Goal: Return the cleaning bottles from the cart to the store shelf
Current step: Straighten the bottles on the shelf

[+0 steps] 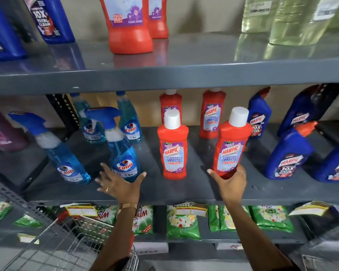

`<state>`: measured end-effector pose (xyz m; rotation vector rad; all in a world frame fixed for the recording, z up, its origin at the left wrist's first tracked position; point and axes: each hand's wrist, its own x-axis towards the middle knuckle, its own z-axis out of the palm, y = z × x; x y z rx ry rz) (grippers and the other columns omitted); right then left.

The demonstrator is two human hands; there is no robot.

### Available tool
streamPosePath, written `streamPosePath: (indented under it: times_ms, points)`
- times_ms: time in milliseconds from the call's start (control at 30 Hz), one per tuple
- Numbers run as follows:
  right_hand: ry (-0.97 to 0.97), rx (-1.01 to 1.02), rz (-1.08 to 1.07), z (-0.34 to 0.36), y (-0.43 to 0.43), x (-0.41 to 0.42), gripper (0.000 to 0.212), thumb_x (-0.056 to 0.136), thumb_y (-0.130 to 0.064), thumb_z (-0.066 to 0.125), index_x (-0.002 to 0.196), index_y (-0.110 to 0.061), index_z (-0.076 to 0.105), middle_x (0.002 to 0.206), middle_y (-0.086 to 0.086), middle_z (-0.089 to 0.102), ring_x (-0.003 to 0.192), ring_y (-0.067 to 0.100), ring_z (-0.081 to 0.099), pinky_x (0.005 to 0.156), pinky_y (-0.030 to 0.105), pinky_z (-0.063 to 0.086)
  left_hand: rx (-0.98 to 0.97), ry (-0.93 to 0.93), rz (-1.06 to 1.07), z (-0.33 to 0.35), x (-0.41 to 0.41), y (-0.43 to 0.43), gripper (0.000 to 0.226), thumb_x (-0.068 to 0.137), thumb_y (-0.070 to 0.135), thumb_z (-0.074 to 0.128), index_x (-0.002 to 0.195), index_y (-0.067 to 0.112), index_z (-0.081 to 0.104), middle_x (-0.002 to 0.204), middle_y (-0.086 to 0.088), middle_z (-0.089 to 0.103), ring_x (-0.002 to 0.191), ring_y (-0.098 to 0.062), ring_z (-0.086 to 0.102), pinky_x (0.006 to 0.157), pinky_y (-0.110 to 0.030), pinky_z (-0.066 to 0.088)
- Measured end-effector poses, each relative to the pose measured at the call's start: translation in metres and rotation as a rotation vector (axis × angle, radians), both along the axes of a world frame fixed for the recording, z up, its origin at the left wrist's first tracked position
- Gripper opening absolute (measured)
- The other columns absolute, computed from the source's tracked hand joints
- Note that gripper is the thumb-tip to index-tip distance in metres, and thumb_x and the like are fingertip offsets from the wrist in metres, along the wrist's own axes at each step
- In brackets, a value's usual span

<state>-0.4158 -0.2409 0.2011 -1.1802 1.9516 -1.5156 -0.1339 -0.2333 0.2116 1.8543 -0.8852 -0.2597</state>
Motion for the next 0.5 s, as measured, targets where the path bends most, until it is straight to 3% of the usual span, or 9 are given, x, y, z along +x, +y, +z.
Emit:
streamPosePath:
  times_ms: [100,200,300,400,500]
  points:
    - [-0.022,-0.187,-0.113,0.002,0.013,-0.004,0.104,0.059,-0.041,0.085,0.141,-0.004,0.032,0.151,0.016,0.026,0.140,0.023,0.022,0.114,0.019,0.016,-0.180,-0.031,-0.024,0.015,-0.043,0.026,0.135,0.047,0.057,0.081,0.149,0.013,0.004,0.157,-0.016,0.014,0.147,-0.031,0.003,0.117,-0.055,0.000]
    - [-0.009,-0.360,-0.308,0.007,0.023,-0.030,0.100,0.063,-0.039,0.083,0.139,0.001,0.032,0.144,0.027,0.029,0.133,0.023,0.024,0.111,0.008,0.010,-0.253,-0.024,-0.237,0.010,-0.091,0.035,0.132,0.048,0.057,0.077,0.148,0.009,0.005,0.157,-0.013,0.014,0.145,-0.023,0.009,0.119,-0.042,0.006]
    - [0.009,-0.294,-0.448,0.010,0.017,-0.075,0.115,0.057,-0.044,0.086,0.142,0.005,0.025,0.145,0.029,0.027,0.135,0.030,0.023,0.113,0.014,0.007,-0.184,0.056,-0.333,0.004,-0.119,0.019,0.137,0.046,0.043,0.086,0.149,0.011,0.002,0.157,-0.010,0.012,0.145,-0.024,0.012,0.118,-0.040,0.010]
    - [0.014,-0.139,-0.354,0.009,0.003,-0.115,0.130,0.052,-0.043,0.088,0.147,-0.001,0.010,0.153,0.023,0.019,0.141,0.034,0.018,0.115,0.031,0.009,-0.116,0.162,-0.294,0.001,-0.130,0.001,0.141,0.043,0.025,0.093,0.149,0.011,0.001,0.155,-0.015,0.018,0.144,-0.028,0.018,0.117,-0.042,0.015]
    - [-0.048,-0.128,-0.211,0.006,-0.008,-0.141,0.125,0.047,-0.028,0.092,0.146,-0.006,0.018,0.147,0.015,0.037,0.132,0.026,0.039,0.111,0.024,0.026,-0.079,0.176,-0.242,-0.008,-0.136,-0.010,0.135,0.042,0.024,0.093,0.148,0.011,0.010,0.149,-0.018,0.032,0.137,-0.032,0.033,0.116,-0.050,0.028]
